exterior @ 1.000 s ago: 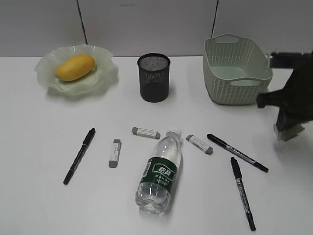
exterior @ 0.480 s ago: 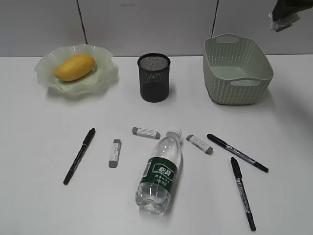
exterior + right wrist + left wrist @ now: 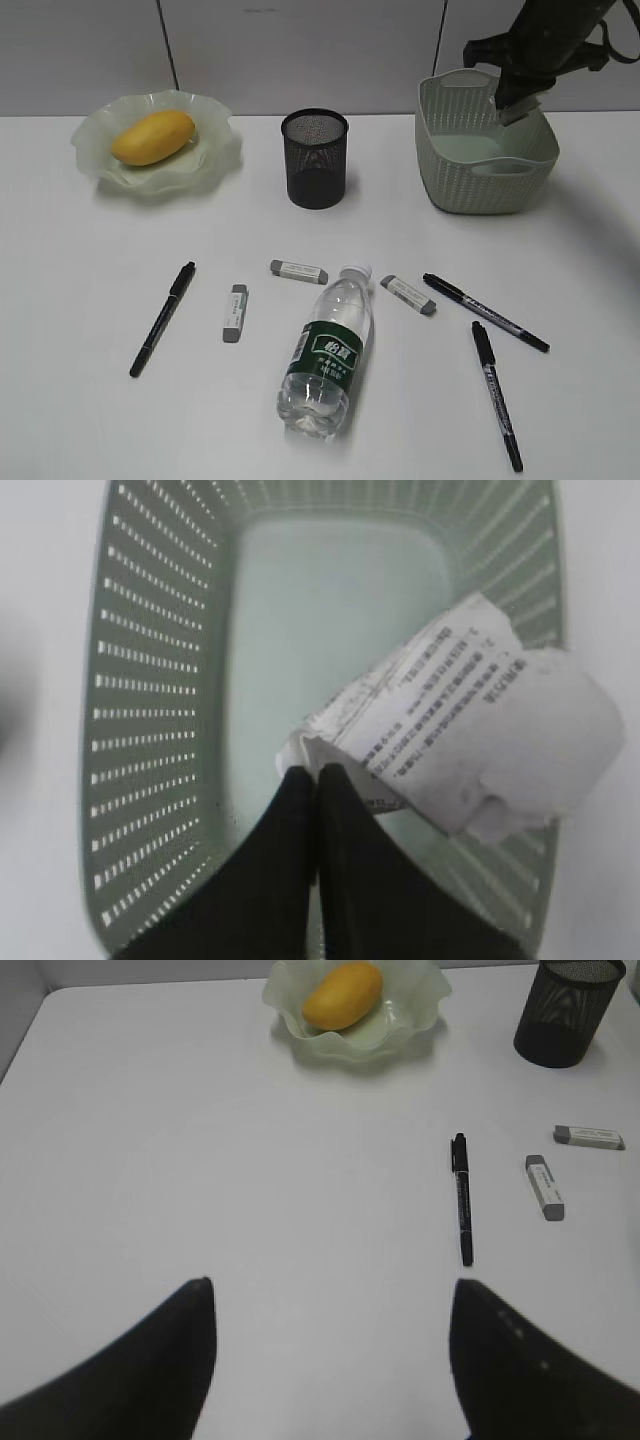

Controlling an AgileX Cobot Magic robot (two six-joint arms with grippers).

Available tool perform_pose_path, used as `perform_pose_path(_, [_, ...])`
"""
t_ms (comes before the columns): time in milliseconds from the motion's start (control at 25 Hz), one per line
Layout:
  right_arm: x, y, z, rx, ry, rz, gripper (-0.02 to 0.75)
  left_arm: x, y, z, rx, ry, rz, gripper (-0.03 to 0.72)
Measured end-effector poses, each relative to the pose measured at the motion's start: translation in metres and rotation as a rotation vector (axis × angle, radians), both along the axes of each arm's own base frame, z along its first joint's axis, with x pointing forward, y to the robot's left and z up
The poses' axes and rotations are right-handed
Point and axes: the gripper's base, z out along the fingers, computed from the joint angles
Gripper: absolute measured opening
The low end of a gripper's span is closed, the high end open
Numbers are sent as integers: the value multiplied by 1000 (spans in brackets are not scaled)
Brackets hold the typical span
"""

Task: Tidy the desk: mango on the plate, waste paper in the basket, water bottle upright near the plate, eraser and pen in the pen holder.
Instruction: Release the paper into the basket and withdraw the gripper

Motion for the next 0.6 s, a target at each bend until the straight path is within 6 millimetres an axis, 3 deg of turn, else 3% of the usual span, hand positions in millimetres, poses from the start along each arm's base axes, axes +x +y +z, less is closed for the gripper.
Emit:
perform_pose_path(120, [4, 2, -11, 8, 4, 24, 67, 0, 0, 0, 0, 0, 0, 551])
perform_pose_path(360, [7, 4, -8, 16, -12, 36, 544, 0, 0, 0, 0, 0, 0, 551])
perform_pose_path(440, [7, 5, -1, 15, -3, 40, 606, 0, 0, 0, 0, 0, 0, 551])
perform_pose_path(600, [1, 4, 24, -10, 81, 54, 604, 0, 0, 0, 0, 0, 0, 551])
